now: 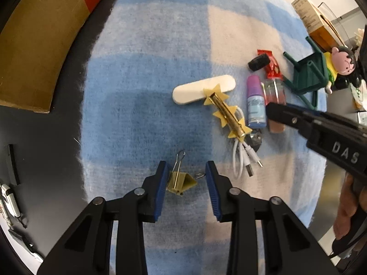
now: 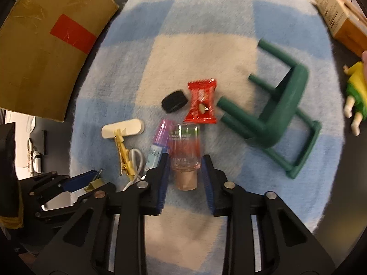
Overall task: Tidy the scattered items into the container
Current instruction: 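Move the right gripper to the glass bottle while the left gripper approaches the gold binder clip, then close the right gripper on the glass bottle and lift it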
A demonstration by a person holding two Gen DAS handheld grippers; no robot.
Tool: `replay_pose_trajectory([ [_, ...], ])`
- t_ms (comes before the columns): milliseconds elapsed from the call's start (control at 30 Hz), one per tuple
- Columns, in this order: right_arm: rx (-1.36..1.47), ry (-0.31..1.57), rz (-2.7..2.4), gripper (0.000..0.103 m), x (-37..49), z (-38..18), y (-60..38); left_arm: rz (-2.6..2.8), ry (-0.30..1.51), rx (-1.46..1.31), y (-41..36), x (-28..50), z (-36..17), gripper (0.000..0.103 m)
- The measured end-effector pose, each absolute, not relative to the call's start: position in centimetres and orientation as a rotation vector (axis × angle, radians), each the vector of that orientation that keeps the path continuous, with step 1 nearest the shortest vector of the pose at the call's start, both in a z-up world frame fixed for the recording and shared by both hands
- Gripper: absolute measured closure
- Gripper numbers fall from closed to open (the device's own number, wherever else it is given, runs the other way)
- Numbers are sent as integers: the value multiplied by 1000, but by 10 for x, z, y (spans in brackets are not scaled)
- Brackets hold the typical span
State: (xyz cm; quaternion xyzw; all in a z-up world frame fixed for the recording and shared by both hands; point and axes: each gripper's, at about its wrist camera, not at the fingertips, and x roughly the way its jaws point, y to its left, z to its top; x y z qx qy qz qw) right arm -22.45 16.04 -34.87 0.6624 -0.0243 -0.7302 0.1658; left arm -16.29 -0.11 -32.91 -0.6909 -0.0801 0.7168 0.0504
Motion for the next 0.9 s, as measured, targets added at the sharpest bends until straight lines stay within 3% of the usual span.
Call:
replay_pose_trajectory([
  [467,1865,-97,-2087,75,-209,-322,167,2233,-254,-2042,-10,-147,-298,71],
  [900,1813,-196,-2199,75,-162,-236,199,2337,-255,-1895,-1,-133,-210,71],
])
